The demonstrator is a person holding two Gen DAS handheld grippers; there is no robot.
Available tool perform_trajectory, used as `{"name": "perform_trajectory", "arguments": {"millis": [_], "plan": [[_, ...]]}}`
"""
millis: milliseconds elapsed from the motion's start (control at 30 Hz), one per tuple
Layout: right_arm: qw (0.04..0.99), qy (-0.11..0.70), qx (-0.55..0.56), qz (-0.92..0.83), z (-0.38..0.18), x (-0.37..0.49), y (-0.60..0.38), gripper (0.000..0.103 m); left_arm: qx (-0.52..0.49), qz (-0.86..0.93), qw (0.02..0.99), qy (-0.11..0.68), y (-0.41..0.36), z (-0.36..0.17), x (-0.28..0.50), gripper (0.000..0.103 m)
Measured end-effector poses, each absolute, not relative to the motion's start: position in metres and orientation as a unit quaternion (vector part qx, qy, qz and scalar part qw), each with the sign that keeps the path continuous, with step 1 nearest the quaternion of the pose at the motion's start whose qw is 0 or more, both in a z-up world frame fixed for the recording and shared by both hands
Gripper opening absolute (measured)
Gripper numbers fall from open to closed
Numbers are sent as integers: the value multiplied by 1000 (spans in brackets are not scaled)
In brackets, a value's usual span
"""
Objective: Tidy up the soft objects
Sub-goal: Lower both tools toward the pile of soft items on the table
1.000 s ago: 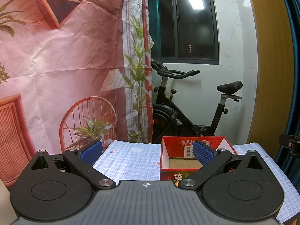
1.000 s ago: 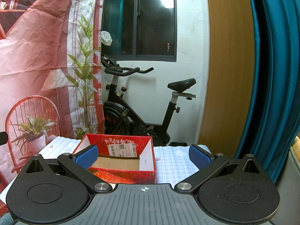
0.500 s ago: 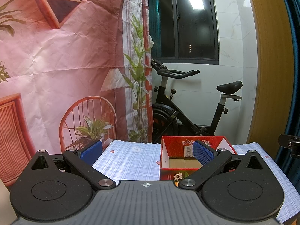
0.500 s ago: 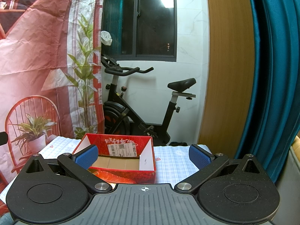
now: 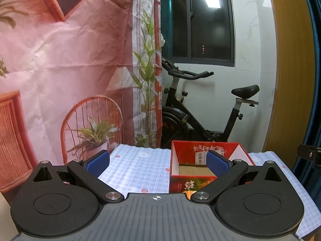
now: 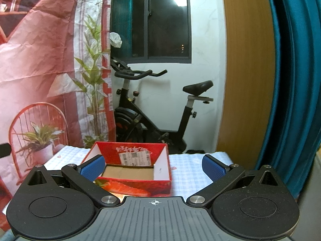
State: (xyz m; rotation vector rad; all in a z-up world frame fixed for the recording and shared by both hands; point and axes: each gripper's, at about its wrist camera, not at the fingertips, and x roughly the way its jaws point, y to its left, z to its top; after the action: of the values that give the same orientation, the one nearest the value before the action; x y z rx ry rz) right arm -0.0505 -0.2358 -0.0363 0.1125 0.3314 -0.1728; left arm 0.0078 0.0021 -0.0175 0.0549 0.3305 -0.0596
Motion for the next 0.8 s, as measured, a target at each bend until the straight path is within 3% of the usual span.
{"name": "perform_trajectory", "arguments": {"millis": [267,667,800], "plan": [[987,141,75,-36,-84,-43,-245,103,3,-38,979,200,19,-56,31,103],[966,244,83,-35,-167,-21,-227,103,9,-52,964,259,35,-124,57,102],[958,271,74,-56,-193,-16,-226,103,9,-78,955,287,37,-149,64,96]]}}
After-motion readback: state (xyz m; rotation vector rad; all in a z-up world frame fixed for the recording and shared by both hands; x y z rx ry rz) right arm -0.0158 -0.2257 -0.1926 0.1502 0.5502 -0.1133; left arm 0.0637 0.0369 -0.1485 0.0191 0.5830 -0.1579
